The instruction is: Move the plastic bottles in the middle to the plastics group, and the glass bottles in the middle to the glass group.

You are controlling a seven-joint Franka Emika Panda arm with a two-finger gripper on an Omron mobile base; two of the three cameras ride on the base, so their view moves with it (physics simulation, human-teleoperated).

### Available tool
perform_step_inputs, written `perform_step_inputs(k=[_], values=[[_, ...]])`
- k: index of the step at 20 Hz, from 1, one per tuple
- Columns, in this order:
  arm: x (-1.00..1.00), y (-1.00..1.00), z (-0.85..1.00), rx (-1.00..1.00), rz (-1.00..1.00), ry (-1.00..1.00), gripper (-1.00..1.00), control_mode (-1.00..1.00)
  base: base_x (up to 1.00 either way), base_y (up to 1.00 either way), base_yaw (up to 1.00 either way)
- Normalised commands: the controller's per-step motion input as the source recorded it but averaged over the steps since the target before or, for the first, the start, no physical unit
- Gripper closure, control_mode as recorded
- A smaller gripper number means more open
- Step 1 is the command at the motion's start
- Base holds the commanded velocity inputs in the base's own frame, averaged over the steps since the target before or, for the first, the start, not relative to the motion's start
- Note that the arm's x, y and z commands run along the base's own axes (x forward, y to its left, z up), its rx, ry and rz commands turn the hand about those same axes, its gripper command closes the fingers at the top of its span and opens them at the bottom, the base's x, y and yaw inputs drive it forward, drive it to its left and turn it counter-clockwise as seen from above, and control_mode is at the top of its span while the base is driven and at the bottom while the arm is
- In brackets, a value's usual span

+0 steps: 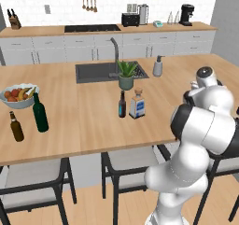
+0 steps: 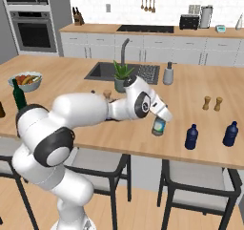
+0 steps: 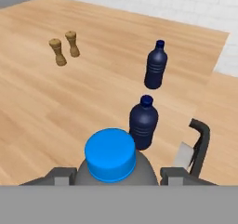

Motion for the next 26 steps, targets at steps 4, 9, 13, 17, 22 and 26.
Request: perform_step_inputs(k=[4,9,13,17,22,26], values=[[0.0,-0.41,-0.33,0.0,-0.11,0.0,1.0,-1.0,0.0,0.0,0.0],[0.02,-0.32,-0.43,0.0,-0.01,-0.05,1.0,-1.0,0.0,0.0,0.0],[0.14,-0.32,-0.28,0.0,0.0,-0.13,1.0,-1.0,0.0,0.0,0.0],[0.1,-0.04,-0.23,-0.04,0.0,-0.13,1.0,-1.0,0.0,0.0,0.0],[0.21,0.0,-0.03,0.0,-0.01,-0.02,1.0,-1.0,0.0,0.0,0.0],[0.21,0.0,0.0,-0.02,0.0,0.0,1.0,-1.0,0.0,0.0,0.0]])
